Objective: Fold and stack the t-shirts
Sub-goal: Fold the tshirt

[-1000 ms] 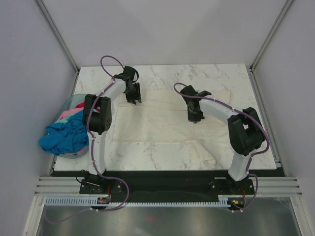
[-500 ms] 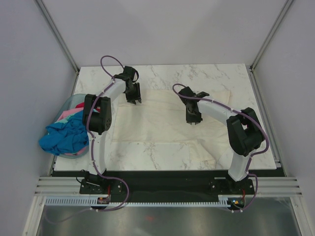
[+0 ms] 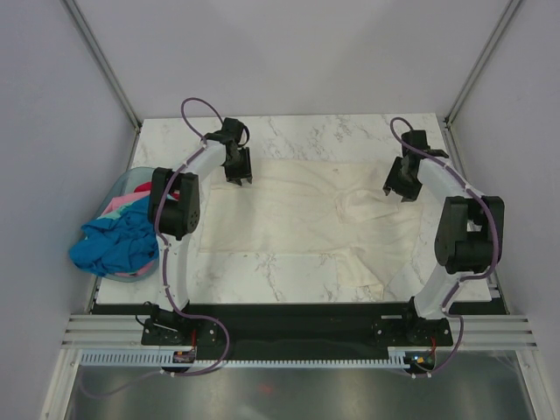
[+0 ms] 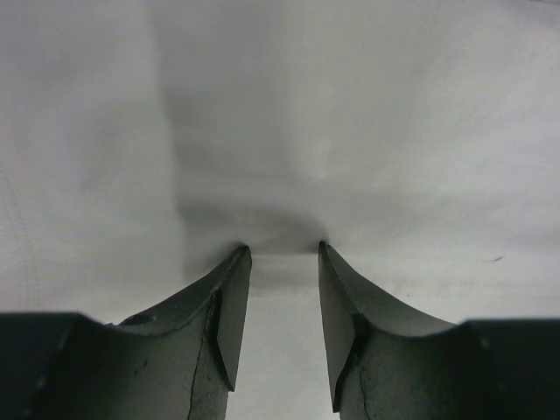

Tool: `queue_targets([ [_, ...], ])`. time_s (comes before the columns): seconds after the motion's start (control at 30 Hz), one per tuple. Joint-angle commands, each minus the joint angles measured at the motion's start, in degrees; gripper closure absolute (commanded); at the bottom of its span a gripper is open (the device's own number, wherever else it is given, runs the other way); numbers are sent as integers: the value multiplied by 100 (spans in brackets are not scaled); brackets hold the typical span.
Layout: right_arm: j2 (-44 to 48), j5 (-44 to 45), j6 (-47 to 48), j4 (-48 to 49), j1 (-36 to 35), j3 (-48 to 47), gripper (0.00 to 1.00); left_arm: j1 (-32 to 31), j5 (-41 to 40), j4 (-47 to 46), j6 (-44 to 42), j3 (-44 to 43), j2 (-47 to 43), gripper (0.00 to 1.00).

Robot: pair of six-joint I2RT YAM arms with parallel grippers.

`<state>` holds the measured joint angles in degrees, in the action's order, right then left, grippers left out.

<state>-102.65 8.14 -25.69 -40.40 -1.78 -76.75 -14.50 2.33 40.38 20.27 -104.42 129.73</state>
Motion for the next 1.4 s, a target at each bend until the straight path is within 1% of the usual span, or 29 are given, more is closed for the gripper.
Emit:
queue_targets([
  [0.0, 228, -672, 222, 480, 387, 326, 42, 9, -470, 163, -85, 80, 281, 54],
  [0.07, 324, -805, 223, 795, 686, 494, 38, 0, -479, 163, -85, 89, 272, 53],
  [0.1, 359, -1101, 223, 884, 784, 634, 37, -9, -461, 172, -102, 89, 272, 53],
  [0.17, 447, -1375, 240, 1122, 1021, 810, 35, -9, -304, 215, -111, 10, 272, 53],
  [0.3, 509, -1710, 407, 1289, 1189, 942, 34, -26, -259, 313, -111, -122, -26, 52],
  [0.37, 509, -1842, 512, 1385, 1215, 1004, 35, -53, -5, 313, -59, -131, -368, 51],
  [0.4, 518, -2121, 547, 1464, 1215, 1100, 36, -88, 74, 304, -32, -122, -483, 51],
  [0.47, 518, -2369, 636, 1658, 1224, 1206, 37, -228, 259, 286, 55, -122, -781, 50],
  [0.57, 571, -2475, 706, 1834, 1224, 1504, 37, -544, 602, 137, 239, 0, -1115, 48],
  [0.6, 588, -2484, 723, 1869, 1233, 1549, 38, -623, 689, 32, 327, 218, -1230, 48],
  [0.63, 606, -2493, 741, 1895, 1242, 1566, 39, -807, 1151, -465, 424, 394, -1344, 48],
  [0.67, 615, -2484, 750, 1904, 1242, 1619, 40, -904, 1391, -705, 669, 588, -1571, 48],
  [0.7, 650, -2484, 741, 1913, 1259, 1645, 41, -1018, 1567, -1012, 828, 981, -1669, 48],
  [0.73, 667, -2484, 724, 1922, 1250, 1672, 43, -1246, 1865, -1250, 968, 1150, -1740, 48],
  [0.77, 685, -2493, 715, 1948, 1250, 1742, 45, -1352, 1963, -1713, 1266, 1291, -1793, 48],
  [0.8, 737, -2502, 715, 1975, 1250, 1777, 46, -1458, 2043, -1944, 1417, 1589, -1854, 48],
  [0.87, 764, -2572, 715, 2106, 1250, 1917, 51, -1757, 2272, -2444, 1776, 1863, -1881, 48],
  [0.9, 782, -2581, 715, 2133, 1250, 1936, 53, -1854, 2307, -2865, 1883, 2090, -1873, 48],
  [0.93, 764, -2572, 723, 2116, 1250, 1953, 58, -2037, 2325, -3043, 1962, 2180, -1855, 48],
  [1.03, 825, -2589, 618, 2054, 1259, 2015, 64, -2293, 2342, -3667, 2358, 2496, -1759, 48],
  [1.1, 965, -2633, 583, 2054, 1250, 2102, 64, -2381, 2238, -3870, 2560, 2593, -1697, 48],
  [1.13, 1018, -2625, 522, 2037, 1250, 2129, 62, -2460, 2106, -3871, 2587, 2594, -1627, 48],
  [1.17, 1071, -2607, 513, 2028, 1250, 2173, 60, -2487, 2053, -3880, 2631, 2576, -1592, 48],
  [1.2, 1150, -2581, 495, 1949, 1250, 2182, 55, -2513, 2035, -3889, 2648, 2524, -1487, 47],
  [1.23, 1177, -2537, 486, 1905, 1250, 2191, 53, -2531, 2026, -3906, 2692, 2480, -1434, 47],
  [1.37, 1344, -2493, 398, 1861, 1259, 2305, 52, -2593, 1938, -3985, 2798, 2313, -1214, 46],
])
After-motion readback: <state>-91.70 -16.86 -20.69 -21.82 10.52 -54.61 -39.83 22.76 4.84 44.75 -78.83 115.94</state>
